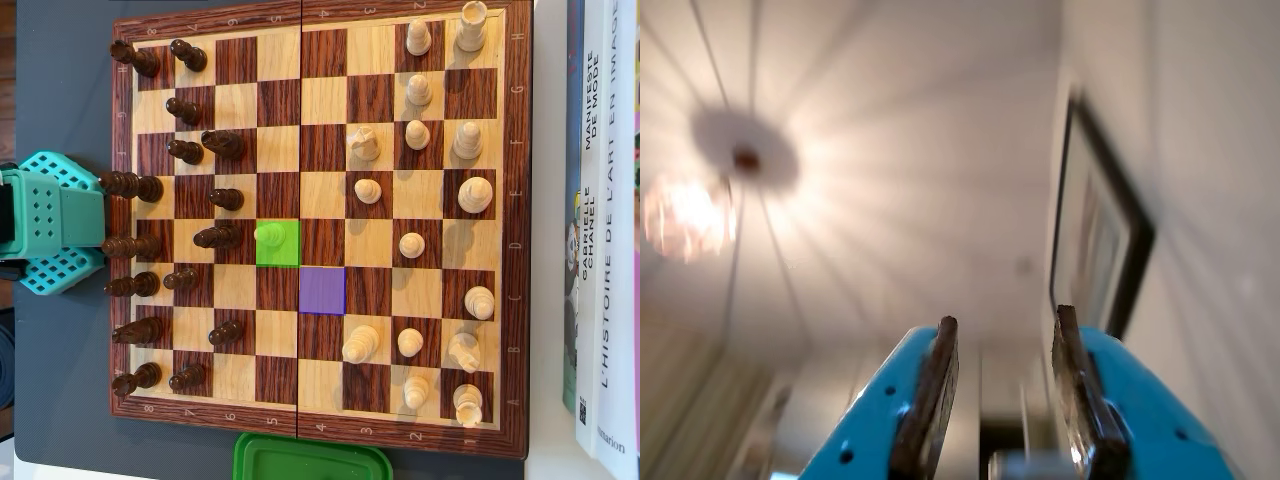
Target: Play chess
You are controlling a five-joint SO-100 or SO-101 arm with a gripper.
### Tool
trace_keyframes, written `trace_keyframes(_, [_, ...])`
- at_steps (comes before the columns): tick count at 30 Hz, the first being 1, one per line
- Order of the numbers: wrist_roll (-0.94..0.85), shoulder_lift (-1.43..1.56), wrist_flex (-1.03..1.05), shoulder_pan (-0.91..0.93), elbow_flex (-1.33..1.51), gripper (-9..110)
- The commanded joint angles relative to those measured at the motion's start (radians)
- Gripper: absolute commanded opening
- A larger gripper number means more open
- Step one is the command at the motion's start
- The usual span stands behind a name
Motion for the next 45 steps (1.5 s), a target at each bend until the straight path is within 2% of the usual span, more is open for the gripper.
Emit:
trace_keyframes(1, [-0.005, 0.000, -0.115, 0.003, 0.018, 15])
trace_keyframes(6, [-0.014, 0.000, -0.287, 0.003, 0.018, 14])
trace_keyframes(11, [-0.101, 0.000, -0.411, 0.003, 0.018, 14])
trace_keyframes(45, [-0.094, 0.002, -0.416, -0.002, 0.018, 14])
